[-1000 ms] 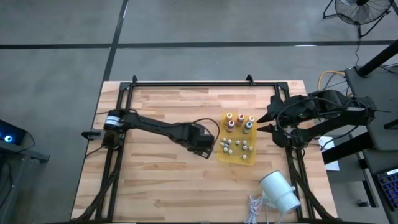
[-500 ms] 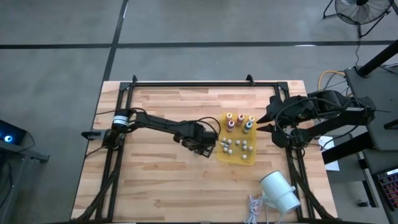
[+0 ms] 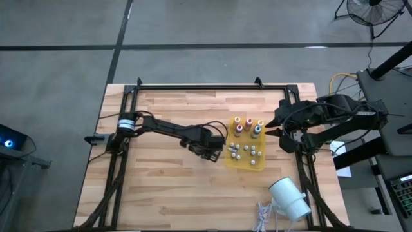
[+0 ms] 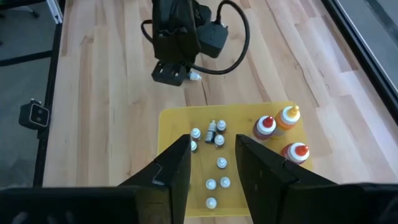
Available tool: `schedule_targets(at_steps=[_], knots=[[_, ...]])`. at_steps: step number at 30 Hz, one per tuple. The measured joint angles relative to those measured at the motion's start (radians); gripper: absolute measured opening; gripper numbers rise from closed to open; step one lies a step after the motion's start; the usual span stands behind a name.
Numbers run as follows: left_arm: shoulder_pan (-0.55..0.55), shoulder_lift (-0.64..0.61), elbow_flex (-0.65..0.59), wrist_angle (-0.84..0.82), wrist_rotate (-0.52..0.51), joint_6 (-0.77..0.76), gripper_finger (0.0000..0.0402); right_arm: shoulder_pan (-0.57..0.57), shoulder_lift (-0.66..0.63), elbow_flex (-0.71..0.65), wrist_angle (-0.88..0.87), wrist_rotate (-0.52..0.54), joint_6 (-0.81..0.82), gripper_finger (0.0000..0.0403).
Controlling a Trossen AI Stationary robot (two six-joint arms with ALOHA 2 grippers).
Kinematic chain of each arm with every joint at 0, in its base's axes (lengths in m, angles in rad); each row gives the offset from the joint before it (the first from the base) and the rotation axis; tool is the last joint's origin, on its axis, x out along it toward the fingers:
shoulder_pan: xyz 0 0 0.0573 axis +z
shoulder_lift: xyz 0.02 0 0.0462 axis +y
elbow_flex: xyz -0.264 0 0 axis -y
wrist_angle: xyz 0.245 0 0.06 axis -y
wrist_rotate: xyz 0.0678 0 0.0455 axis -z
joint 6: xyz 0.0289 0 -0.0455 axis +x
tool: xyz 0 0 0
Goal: Pick & Place food coloring
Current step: Put the small dark blue food coloring bottle into the yellow bin
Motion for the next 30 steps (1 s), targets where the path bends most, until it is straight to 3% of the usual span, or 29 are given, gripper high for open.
schedule_targets(at_steps=[15,25,30], knots=[[0.005,0.046,-0.020,0.033,0.049,0.007,0.0175,0.000,0.000,-0.011,0.001,0.002,0.000,0.0118],[0.011,0.046,-0.019,0.033,0.073,0.031,0.0081,0.000,0.000,-0.011,0.001,0.025,-0.001,0.0118],[0.011,0.046,-0.016,0.041,0.079,0.035,0.0057,0.000,0.000,-0.016,0.001,0.025,0.000,0.0118]])
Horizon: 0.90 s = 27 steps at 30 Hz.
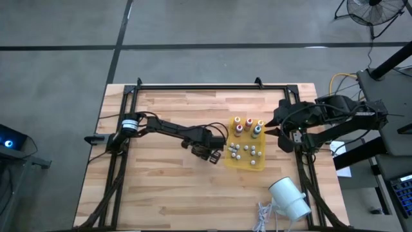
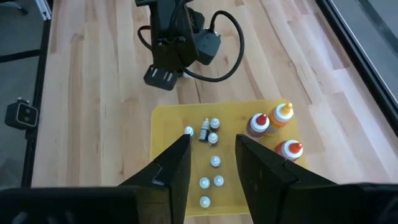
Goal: Pick & Place food coloring
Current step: Put the small dark blue food coloring bottle into the yellow bin
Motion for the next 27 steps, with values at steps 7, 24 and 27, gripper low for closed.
schedule_targets(at_steps=[7,24,27], knots=[[0.009,-0.003,0.030,0.001,0.025,0.024,0.0058,0.000,0.000,-0.011,0.000,0.000,0.000,0.0118],[0.014,-0.089,0.381,-0.078,0.156,0.264,0.0059,0.000,-0.005,0.033,0.017,-0.011,-0.082,0.0118],[0.014,-0.097,0.492,-0.092,0.172,0.335,0.0059,0.000,-0.010,0.050,0.036,-0.011,-0.122,0.0118]])
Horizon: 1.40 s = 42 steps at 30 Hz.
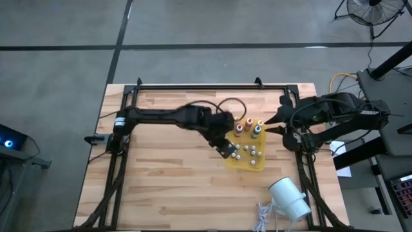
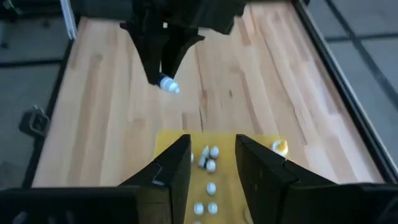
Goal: Pick & Place food coloring
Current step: Put the small dark blue food coloring bottle into the yellow bin
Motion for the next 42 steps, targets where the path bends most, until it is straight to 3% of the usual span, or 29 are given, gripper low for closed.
schedule_targets(at_steps=[4,10,22,34,42], knots=[[0.000,-0.009,0.132,-0.009,0.012,0.063,0.0059,0.000,-0.002,0.027,0.044,-0.006,-0.034,0.0118],[0.008,-0.010,0.293,-0.010,0.050,0.163,0.0059,0.000,-0.002,0.076,0.166,-0.113,-0.122,0.0118],[0.023,-0.041,0.253,0.115,0.261,0.220,0.0059,0.000,0.012,0.135,0.268,-0.133,-0.127,0.0121],[0.030,-0.040,0.227,0.127,0.347,0.240,0.0059,0.000,0.158,0.138,0.289,-0.312,-0.113,0.0210],[0.030,-0.040,0.225,0.128,0.376,0.268,0.0059,0.000,0.219,0.174,0.311,-0.419,-0.166,0.0226]])
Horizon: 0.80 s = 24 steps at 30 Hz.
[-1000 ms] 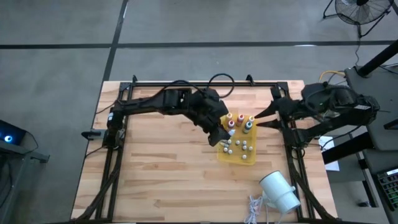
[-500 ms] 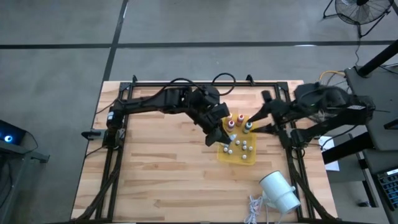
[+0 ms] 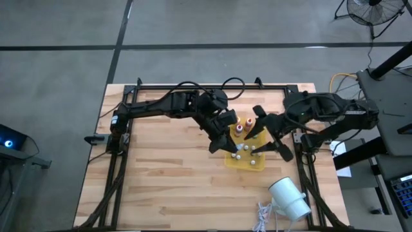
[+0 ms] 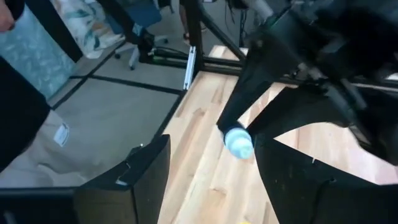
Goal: Pick & Place food coloring
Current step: Put the small dark blue food coloring bottle into the yellow bin
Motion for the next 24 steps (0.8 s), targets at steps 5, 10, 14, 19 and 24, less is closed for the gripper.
schedule_targets(at_steps=[5,10,14,19,24], knots=[[0.001,0.000,-0.001,0.000,0.017,0.007,0.0059,-0.001,0.046,0.011,-0.001,-0.003,-0.016,0.0226],[0.001,0.000,-0.001,0.000,0.018,0.010,0.0059,0.000,0.081,0.013,-0.004,-0.002,-0.023,0.0226],[0.001,0.000,-0.002,0.000,0.018,0.010,0.0059,-0.001,0.082,0.013,-0.003,-0.001,-0.026,0.0226],[0.001,0.000,-0.002,0.000,0.019,0.016,0.0059,0.000,0.081,0.017,-0.003,-0.002,-0.022,0.0226],[0.004,0.000,-0.002,0.000,0.019,0.018,0.0059,0.000,0.084,0.018,-0.001,-0.001,-0.022,0.0226]])
